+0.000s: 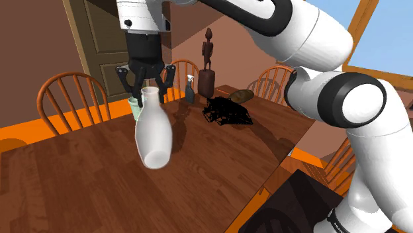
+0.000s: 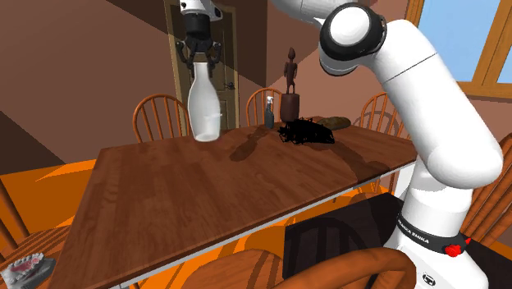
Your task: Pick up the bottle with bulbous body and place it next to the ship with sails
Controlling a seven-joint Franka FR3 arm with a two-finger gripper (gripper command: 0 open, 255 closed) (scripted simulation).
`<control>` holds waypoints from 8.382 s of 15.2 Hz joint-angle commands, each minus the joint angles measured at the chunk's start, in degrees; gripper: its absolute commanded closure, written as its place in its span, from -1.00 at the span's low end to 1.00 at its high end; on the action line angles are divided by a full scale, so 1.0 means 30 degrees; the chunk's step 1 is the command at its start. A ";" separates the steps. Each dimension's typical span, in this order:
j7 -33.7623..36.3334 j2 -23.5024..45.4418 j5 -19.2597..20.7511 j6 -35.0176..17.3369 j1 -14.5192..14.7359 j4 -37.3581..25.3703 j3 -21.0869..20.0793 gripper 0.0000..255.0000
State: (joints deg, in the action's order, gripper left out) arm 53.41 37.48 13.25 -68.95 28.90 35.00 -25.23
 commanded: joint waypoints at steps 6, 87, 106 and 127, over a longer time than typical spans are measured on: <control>-0.1887 -0.6173 -0.2370 -0.2906 -0.4747 0.9108 -0.0548 1.00; -2.2640 -1.5470 -0.4044 -0.9953 -1.6071 2.5232 0.9757 1.00; -2.2632 -1.4759 -0.4059 -1.4810 -1.6092 2.9379 0.9804 1.00; -2.2620 -1.5041 -0.4056 -1.3024 -1.6077 2.7874 0.9779 -1.00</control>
State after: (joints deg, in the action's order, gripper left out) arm -14.41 -7.68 1.08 -108.95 -19.32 119.52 4.09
